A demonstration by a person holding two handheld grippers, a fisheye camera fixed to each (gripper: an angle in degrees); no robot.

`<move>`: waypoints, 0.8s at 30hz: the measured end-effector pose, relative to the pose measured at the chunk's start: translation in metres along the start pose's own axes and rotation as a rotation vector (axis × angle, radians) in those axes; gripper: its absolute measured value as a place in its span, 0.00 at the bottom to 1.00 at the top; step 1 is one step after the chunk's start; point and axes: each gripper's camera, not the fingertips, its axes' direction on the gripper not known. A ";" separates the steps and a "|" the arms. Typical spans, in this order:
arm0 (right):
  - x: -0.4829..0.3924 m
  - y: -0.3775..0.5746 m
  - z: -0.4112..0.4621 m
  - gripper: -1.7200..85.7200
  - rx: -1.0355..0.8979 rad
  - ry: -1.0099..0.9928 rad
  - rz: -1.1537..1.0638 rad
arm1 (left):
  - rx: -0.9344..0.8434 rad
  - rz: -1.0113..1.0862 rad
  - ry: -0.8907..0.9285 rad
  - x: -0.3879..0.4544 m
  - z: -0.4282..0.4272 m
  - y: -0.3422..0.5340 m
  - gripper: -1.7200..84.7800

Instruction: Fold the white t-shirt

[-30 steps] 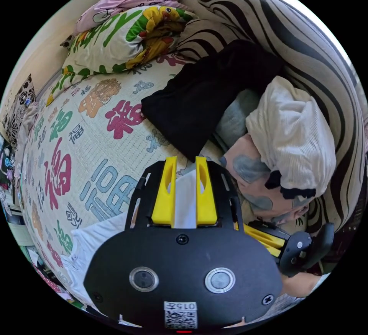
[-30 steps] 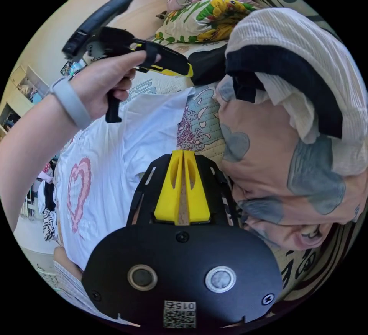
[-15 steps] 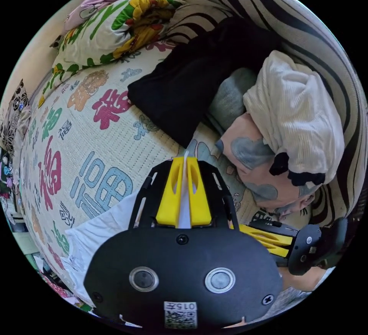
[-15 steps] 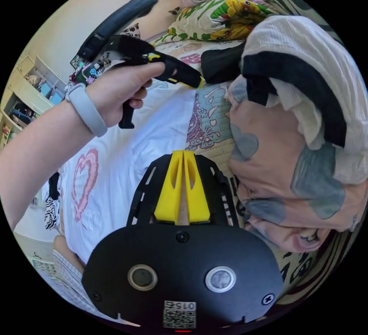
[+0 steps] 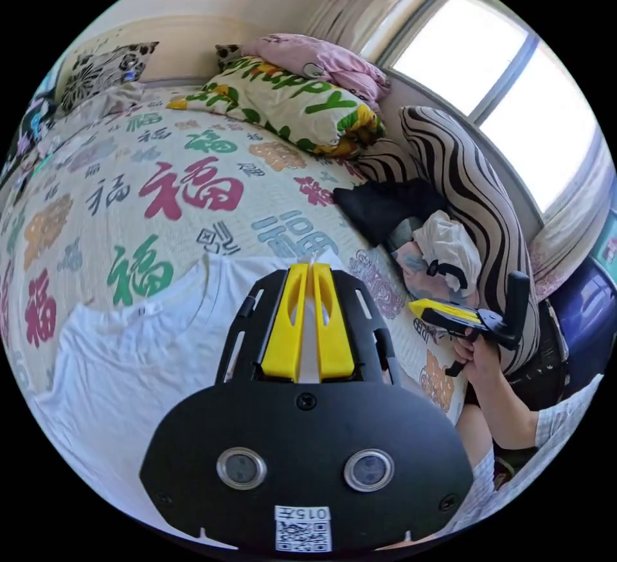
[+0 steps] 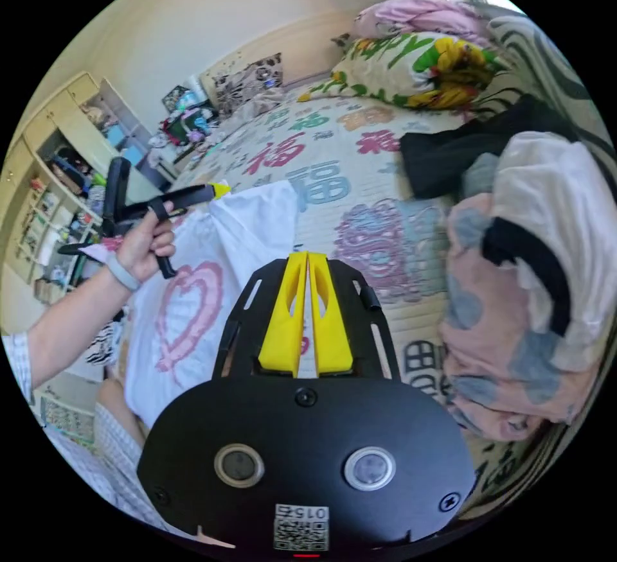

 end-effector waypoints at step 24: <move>-0.144 0.027 0.162 0.01 -0.329 -0.021 -0.533 | 0.073 -0.278 0.067 -0.151 -0.189 0.095 0.09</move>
